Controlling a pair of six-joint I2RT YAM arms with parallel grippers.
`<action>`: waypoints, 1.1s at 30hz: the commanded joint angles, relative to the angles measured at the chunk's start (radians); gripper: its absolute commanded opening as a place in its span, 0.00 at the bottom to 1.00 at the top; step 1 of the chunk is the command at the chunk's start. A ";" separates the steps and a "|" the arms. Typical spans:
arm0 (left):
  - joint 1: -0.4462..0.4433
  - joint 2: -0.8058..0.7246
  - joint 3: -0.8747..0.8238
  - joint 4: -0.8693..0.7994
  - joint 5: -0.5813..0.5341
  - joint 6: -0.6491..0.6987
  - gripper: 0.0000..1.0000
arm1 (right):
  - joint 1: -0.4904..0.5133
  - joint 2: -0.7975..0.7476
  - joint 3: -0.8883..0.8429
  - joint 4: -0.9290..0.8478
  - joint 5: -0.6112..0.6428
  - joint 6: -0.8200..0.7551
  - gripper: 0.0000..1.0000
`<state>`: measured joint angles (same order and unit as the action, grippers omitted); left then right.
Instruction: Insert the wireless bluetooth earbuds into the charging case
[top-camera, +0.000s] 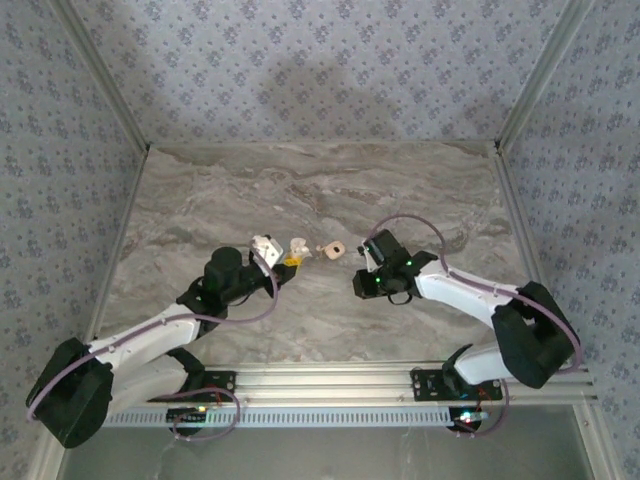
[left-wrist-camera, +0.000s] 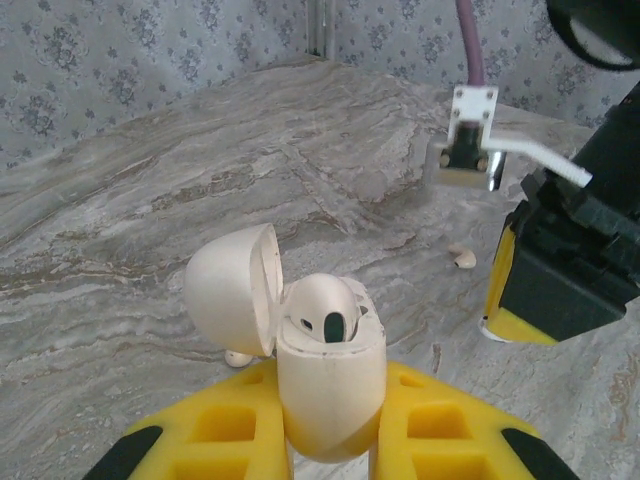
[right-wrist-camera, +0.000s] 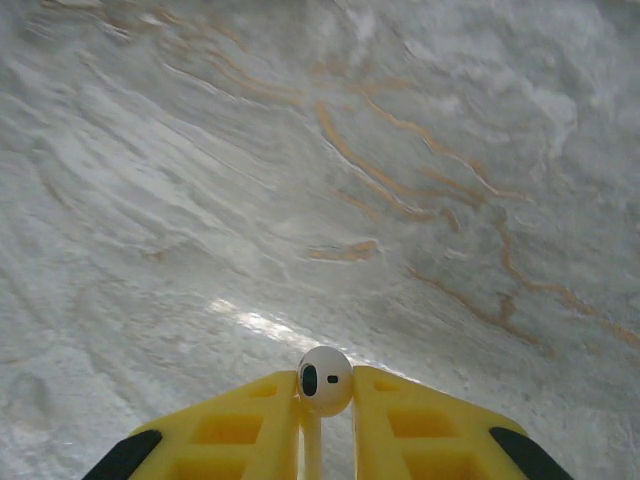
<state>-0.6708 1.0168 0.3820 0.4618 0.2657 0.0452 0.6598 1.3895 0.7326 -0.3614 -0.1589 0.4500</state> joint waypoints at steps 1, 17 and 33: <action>-0.007 -0.027 -0.008 -0.014 -0.017 0.022 0.12 | 0.009 0.033 0.008 -0.060 0.050 0.039 0.22; -0.005 -0.061 -0.017 -0.025 -0.024 0.024 0.12 | 0.019 0.141 0.076 -0.201 0.037 0.037 0.26; -0.002 -0.097 -0.013 -0.061 -0.032 0.037 0.12 | -0.031 0.243 0.406 -0.662 0.013 -0.026 0.40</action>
<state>-0.6701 0.9344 0.3691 0.4038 0.2386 0.0639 0.6296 1.5856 1.1137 -0.8948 -0.1421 0.4526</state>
